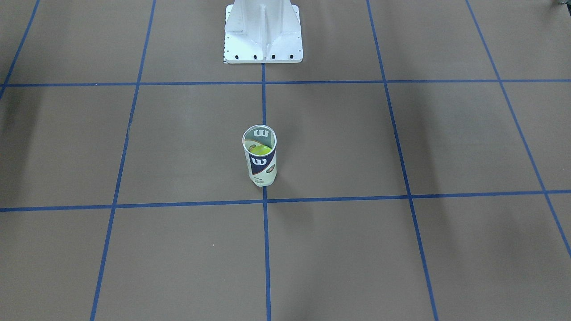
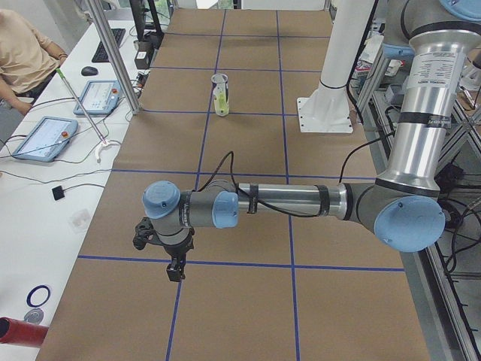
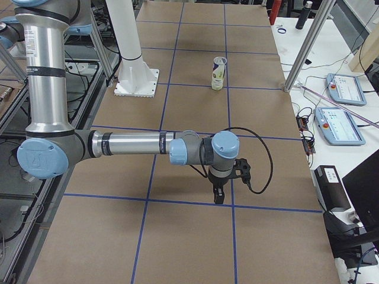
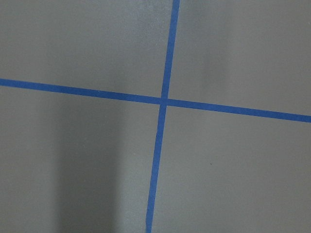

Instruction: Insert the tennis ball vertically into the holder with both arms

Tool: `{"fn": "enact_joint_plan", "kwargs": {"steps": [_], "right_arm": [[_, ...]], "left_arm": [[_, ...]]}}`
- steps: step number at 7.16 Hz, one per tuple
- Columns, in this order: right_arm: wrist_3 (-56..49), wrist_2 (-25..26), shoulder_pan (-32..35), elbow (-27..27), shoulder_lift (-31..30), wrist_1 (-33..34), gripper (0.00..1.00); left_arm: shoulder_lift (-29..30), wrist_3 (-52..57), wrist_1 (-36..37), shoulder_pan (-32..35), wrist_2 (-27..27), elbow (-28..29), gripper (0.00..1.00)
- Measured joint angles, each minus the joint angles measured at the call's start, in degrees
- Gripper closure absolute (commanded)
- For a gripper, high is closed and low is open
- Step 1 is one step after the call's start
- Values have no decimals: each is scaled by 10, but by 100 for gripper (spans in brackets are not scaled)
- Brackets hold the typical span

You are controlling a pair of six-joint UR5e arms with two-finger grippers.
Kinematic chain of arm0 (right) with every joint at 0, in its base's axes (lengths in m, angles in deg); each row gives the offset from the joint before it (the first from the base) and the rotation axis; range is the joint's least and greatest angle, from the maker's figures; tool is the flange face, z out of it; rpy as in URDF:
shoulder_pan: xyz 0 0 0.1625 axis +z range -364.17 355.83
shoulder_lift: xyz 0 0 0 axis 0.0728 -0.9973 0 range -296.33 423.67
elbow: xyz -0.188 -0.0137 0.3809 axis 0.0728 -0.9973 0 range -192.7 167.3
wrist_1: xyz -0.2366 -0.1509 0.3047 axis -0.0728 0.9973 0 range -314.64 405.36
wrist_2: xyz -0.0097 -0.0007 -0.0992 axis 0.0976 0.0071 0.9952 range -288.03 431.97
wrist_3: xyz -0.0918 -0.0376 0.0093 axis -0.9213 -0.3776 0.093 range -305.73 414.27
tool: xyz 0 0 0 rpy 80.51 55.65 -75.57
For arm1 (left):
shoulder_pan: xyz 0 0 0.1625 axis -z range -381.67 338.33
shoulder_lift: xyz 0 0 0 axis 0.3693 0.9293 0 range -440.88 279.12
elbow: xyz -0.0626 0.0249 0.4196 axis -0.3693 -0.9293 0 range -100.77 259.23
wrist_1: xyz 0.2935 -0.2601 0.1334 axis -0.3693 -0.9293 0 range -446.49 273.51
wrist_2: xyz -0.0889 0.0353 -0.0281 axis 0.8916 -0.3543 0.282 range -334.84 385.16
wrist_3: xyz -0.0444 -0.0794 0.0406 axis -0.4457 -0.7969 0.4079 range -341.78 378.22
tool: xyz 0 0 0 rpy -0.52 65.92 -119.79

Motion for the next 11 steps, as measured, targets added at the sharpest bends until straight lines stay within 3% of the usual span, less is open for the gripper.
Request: {"fn": "enact_joint_plan", "kwargs": {"steps": [4, 11], "right_arm": [[-1, 6, 0, 0, 5, -1, 0], [0, 17, -1, -4, 8, -3, 0]], "left_arm": [[-41, 0, 6, 4, 2, -18, 1], [-43, 2, 6, 1, 0, -24, 1]]}}
